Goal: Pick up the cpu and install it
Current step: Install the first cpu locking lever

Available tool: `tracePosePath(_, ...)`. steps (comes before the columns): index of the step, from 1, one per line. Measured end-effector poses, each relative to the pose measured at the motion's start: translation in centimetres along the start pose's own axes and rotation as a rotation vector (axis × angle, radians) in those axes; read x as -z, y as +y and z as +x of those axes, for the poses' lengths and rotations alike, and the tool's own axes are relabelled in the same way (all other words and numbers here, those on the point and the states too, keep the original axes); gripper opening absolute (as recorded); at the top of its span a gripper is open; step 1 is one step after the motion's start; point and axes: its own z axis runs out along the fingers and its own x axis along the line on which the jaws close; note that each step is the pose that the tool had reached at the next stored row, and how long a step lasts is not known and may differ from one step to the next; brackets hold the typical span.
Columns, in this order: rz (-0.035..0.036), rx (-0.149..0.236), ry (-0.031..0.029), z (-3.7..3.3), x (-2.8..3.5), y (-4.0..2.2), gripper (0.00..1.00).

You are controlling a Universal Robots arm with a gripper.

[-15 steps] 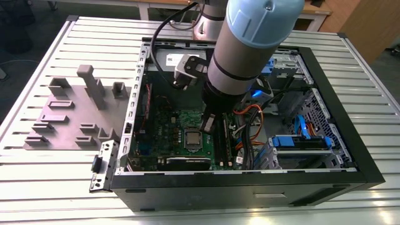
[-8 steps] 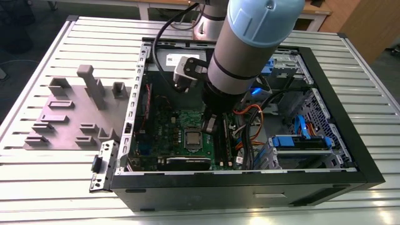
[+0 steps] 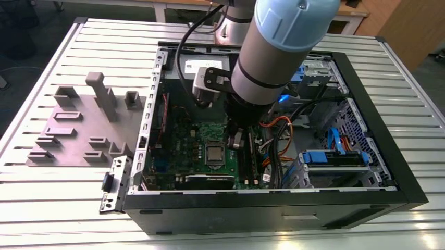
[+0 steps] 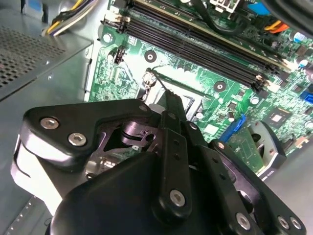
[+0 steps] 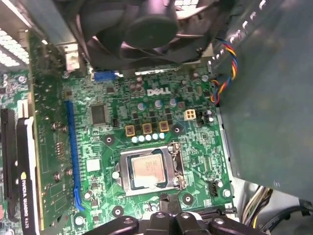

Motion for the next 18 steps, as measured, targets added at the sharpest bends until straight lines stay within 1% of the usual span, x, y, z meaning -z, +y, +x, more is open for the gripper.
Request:
tracePosePath(3, -0.0009, 0.008, 0.0012, -0.09, 0.0, -0.03, 0.11)
tracePosePath(4, -0.0004, 0.008, 0.0042, -0.16, -0.01, -0.02, 0.11)
tracePosePath(5, 0.0003, 0.007, 0.0084, -0.23, -0.03, -0.01, 0.11)
tracePosePath(7, 0.0023, 0.006, 0.0207, -0.36, -0.05, 0.01, 0.11)
tracePosePath(8, 0.0029, 0.006, 0.0249, -0.42, -0.05, 0.02, 0.11)
tracePosePath(9, 0.0032, 0.007, 0.0273, -0.47, -0.06, 0.02, 0.11)
tracePosePath(10, 0.0044, 0.009, 0.0346, -0.61, -0.08, 0.04, 0.11)
tracePosePath(12, 0.0073, 0.012, 0.0479, -0.65, -0.08, 0.05, 0.11)
tracePosePath(13, 0.0083, 0.017, 0.0517, -0.66, -0.09, 0.04, 0.11)
tracePosePath(16, 0.0078, 0.045, 0.0564, -0.66, -0.08, 0.05, 0.11)
tracePosePath(18, 0.0073, 0.062, 0.0584, -0.67, -0.08, 0.05, 0.11)
